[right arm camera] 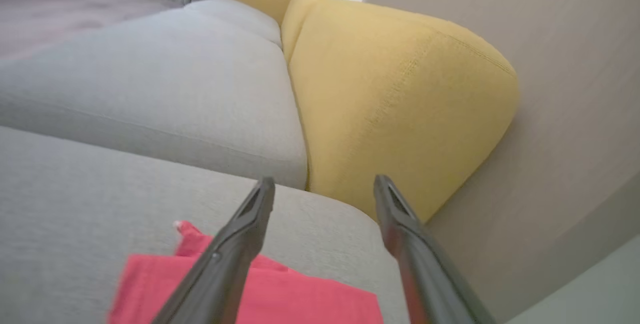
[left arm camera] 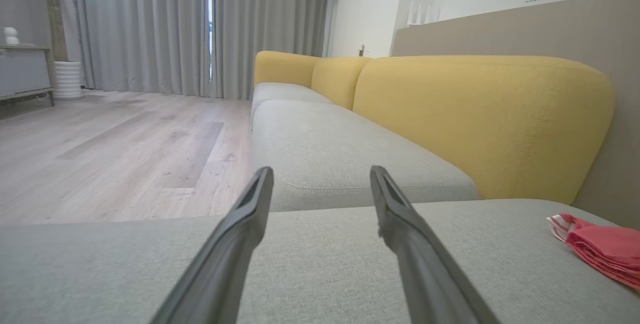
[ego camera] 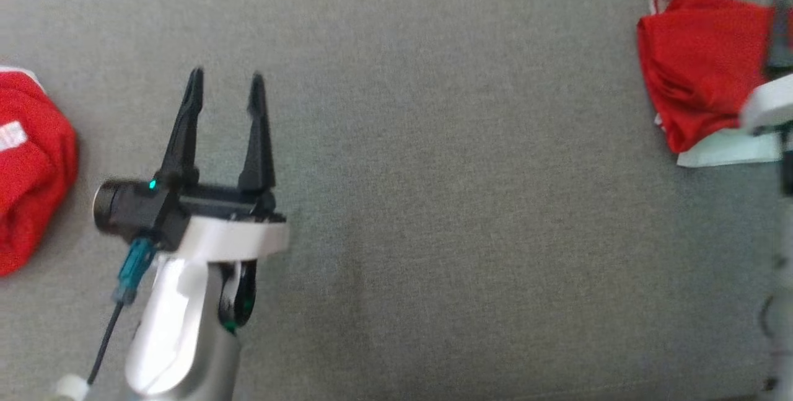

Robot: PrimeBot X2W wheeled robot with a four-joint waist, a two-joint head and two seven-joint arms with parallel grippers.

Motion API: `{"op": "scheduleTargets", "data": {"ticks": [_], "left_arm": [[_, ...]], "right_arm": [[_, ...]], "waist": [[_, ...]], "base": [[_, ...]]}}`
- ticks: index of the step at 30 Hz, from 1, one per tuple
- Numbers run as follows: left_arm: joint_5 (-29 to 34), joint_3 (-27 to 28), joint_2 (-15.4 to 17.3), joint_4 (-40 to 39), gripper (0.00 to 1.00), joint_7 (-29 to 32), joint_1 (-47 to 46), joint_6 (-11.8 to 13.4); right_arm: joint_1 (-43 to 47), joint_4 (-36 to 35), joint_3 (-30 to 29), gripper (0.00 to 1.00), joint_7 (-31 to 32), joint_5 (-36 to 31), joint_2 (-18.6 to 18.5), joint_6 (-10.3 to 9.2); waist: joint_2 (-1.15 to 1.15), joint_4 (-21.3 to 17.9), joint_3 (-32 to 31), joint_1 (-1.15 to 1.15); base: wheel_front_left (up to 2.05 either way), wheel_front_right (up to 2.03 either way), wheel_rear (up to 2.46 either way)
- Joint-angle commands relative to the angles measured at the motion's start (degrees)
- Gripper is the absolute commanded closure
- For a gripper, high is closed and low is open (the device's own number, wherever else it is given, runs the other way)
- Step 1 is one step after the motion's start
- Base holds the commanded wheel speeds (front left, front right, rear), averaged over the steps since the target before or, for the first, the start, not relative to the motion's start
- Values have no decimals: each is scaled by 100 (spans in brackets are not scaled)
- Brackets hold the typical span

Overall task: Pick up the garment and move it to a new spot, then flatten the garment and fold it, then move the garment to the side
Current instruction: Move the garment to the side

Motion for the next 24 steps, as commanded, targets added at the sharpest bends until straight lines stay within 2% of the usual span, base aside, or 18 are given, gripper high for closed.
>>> {"op": "scheduleTargets", "data": {"ticks": [1, 8, 14, 18, 21, 24], "left_arm": [[18, 264, 44, -159, 0, -29, 141, 27], [21, 666, 44, -267, 0, -29, 627, -4], [-57, 725, 44, -304, 0, -29, 1028, 14], [-132, 592, 44, -310, 0, -29, 1248, 66], [-174, 361, 44, -187, 0, -29, 1364, 5], [-254, 276, 44, -108, 0, -29, 1446, 61]], "right_arm": [[84, -358, 184, 0, -70, 60, 167, 37], [639, -1531, 874, 0, 9, 315, 1021, 37], [1417, -2229, 1099, 0, 99, 936, 1302, 37], [1936, -2158, 1180, 0, -155, 1712, 1317, 37], [2327, -1958, 1151, 0, -547, 2048, 1318, 37], [2657, -1682, 1252, 0, -792, 2358, 1319, 37]], "waist": [[0, 15, -310, 0], [0, 73, -872, 0], [0, 191, -1230, 0], [0, 295, -1359, 0], [0, 417, -1413, 0], [0, 496, -1453, 0]], "base": [[0, 0, 0], [0, 0, 0], [0, 0, 0], [0, 0, 0], [0, 0, 0], [0, 0, 0]]}}
